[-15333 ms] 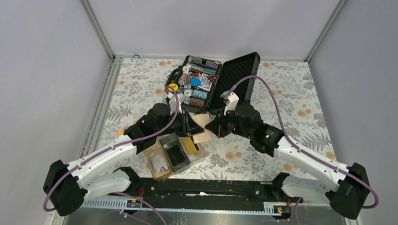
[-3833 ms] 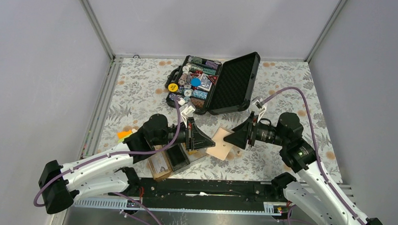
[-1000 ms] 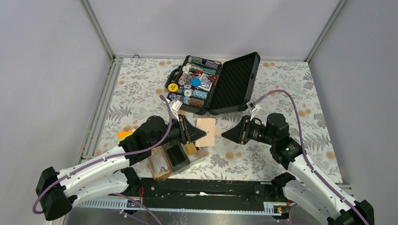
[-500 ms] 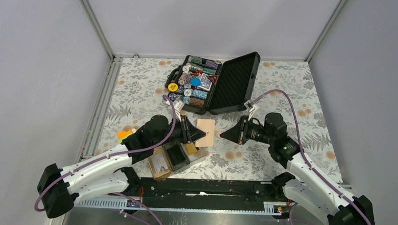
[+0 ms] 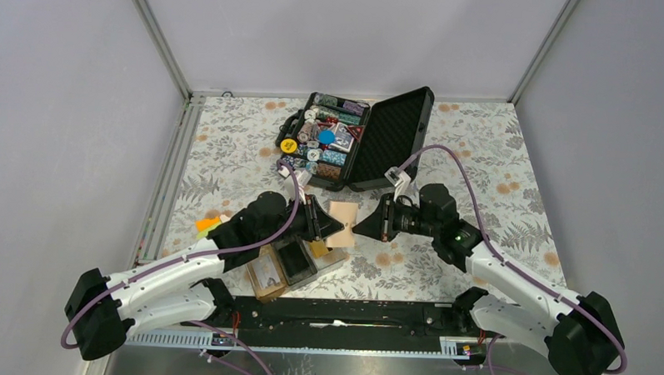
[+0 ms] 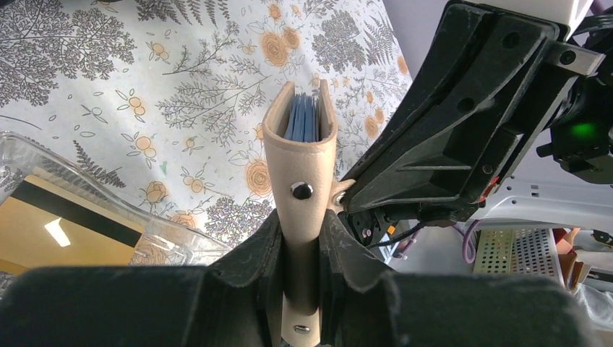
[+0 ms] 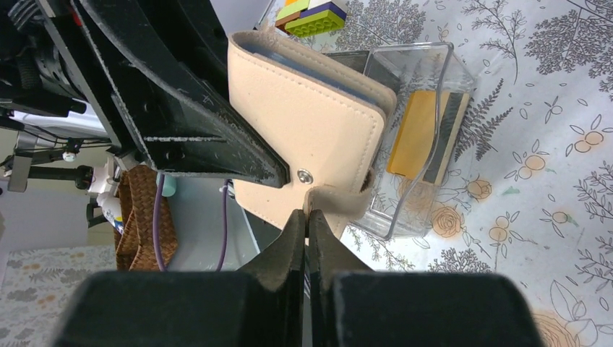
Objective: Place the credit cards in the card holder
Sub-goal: Close the card holder at the center of the board.
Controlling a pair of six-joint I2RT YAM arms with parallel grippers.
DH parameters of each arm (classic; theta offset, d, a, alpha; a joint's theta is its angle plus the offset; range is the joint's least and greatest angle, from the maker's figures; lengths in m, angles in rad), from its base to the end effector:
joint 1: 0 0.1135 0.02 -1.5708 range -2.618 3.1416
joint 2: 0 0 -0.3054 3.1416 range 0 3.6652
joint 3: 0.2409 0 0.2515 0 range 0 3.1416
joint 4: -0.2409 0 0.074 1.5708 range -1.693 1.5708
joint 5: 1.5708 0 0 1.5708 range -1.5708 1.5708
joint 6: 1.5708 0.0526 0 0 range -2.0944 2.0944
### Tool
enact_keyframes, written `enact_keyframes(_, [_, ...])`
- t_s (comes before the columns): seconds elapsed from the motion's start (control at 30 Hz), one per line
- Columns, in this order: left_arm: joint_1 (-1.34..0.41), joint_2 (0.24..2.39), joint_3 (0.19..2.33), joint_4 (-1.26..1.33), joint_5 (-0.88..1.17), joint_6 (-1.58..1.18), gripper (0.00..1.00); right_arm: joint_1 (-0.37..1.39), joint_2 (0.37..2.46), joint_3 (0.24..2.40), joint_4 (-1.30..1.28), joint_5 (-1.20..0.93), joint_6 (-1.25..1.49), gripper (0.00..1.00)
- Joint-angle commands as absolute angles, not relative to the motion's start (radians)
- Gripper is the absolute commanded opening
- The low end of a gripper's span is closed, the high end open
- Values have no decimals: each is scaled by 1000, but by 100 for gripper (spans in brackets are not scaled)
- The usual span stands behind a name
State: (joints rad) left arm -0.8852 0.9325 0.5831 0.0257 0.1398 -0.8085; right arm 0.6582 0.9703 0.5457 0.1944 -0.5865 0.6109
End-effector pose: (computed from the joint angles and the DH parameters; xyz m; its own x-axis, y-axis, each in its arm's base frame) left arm 0.1258 -0.1653 0.2914 -0.7539 -0.2095 -0.6227 0.4414 0.5404 -0.7163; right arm 0.1479 0.1511 0.2927 -0.6846 0.0746 -0.7251 -0.6630 0.3498 0.6619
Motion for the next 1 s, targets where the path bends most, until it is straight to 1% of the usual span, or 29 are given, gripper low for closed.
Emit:
enact_keyframes(0.0, [-893, 935, 637, 84, 142, -800, 0, 686, 1009, 602, 255, -542, 610, 0])
enact_keyframes(0.33, [-901, 941, 639, 86, 144, -801, 0, 693, 1055, 656, 180, -435, 617, 0])
enact_keyframes(0.67, [-903, 940, 633, 89, 127, -805, 0, 727, 1113, 722, 56, -435, 569, 0])
enact_keyframes(0.97, [-903, 950, 635, 92, 134, -808, 0, 770, 1162, 783, -63, -349, 525, 0])
